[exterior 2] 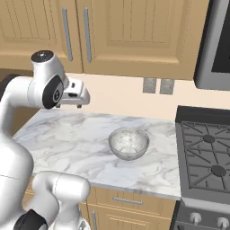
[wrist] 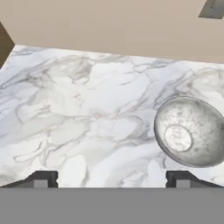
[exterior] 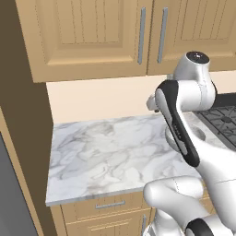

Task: Open the cabinet. Pick the kiwi and peach from the cabinet and place them into the bowl. Then close the cabinet.

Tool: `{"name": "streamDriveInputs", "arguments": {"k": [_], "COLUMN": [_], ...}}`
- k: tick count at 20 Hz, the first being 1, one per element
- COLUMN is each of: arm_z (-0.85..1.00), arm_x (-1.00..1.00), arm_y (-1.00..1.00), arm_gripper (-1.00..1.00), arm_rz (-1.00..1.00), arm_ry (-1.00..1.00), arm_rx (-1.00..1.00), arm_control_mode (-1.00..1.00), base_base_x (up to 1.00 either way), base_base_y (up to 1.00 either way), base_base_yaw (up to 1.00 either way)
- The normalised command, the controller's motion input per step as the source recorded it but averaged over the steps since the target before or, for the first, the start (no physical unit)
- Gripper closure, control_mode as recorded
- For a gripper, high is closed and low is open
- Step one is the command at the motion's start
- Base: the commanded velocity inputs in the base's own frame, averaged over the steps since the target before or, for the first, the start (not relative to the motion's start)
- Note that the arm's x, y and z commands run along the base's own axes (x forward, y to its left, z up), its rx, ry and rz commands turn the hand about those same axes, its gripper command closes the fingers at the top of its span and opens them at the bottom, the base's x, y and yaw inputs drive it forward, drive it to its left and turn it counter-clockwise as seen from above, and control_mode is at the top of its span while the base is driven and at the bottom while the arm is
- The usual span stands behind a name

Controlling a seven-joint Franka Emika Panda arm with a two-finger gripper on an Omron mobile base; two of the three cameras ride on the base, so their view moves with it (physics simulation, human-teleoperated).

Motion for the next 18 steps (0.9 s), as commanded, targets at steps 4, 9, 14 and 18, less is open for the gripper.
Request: {"name": "streamDriveInputs", "arguments": {"k": [4, 9, 14, 18], "arm_z": [0.38, 0.46, 0.55, 0.59], "arm_x": [-0.17, -0.06, -0.01, -0.04], "arm_y": [-0.26, -0.11, 0.00, 0.00], "arm_gripper": [-1.00, -1.00, -1.00, -1.00], "arm_rz": [0.00, 0.00, -0.01, -0.05], "arm_ry": [-0.28, -0.22, -0.07, -0.03], "arm_rx": [0.00, 0.00, 0.00, 0.00], "arm_control_mode": [-1.00, -1.00, -1.00, -1.00], "base_base_x": [0.00, 0.00, 0.00, 0.00], "base_base_y": [0.00, 0.00, 0.00, 0.00], "base_base_yaw": [0.00, 0.00, 0.00, 0.00]}}
